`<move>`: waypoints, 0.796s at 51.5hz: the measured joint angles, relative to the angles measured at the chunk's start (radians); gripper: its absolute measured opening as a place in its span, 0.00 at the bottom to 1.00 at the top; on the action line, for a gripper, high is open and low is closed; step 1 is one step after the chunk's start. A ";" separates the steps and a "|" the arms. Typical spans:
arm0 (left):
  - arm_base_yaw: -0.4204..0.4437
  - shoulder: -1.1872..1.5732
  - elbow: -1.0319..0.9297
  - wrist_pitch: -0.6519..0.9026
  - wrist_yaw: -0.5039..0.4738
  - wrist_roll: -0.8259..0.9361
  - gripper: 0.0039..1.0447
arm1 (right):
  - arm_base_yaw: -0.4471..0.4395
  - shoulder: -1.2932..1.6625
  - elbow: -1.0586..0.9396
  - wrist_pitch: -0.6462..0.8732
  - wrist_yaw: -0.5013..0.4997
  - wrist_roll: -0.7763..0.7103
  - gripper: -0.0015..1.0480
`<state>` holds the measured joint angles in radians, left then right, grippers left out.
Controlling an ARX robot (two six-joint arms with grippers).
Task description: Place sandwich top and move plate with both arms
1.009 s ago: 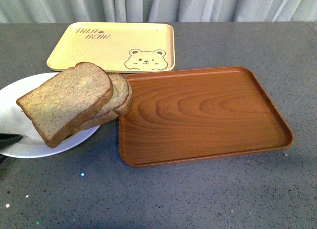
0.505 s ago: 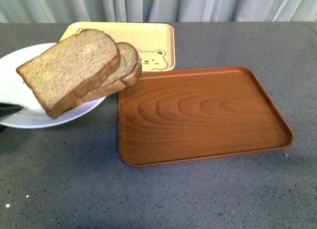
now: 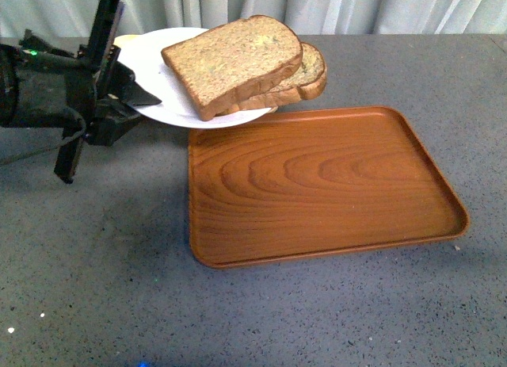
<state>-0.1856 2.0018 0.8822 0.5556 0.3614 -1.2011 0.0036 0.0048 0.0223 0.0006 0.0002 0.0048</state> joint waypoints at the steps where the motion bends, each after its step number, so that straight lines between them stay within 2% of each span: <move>1: -0.003 0.010 0.015 -0.006 -0.001 0.000 0.02 | 0.000 0.000 0.000 0.000 0.000 0.000 0.91; 21: -0.031 0.253 0.360 -0.135 -0.022 0.003 0.02 | 0.000 0.000 0.000 0.000 0.000 0.000 0.91; 32: -0.039 0.338 0.471 -0.173 -0.033 0.006 0.02 | 0.000 0.000 0.000 0.000 0.000 0.000 0.91; 41: -0.040 0.344 0.497 -0.179 -0.019 0.016 0.26 | 0.000 0.000 0.000 0.000 0.000 0.000 0.91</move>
<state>-0.2253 2.3459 1.3788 0.3763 0.3424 -1.1847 0.0036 0.0048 0.0223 0.0006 0.0002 0.0044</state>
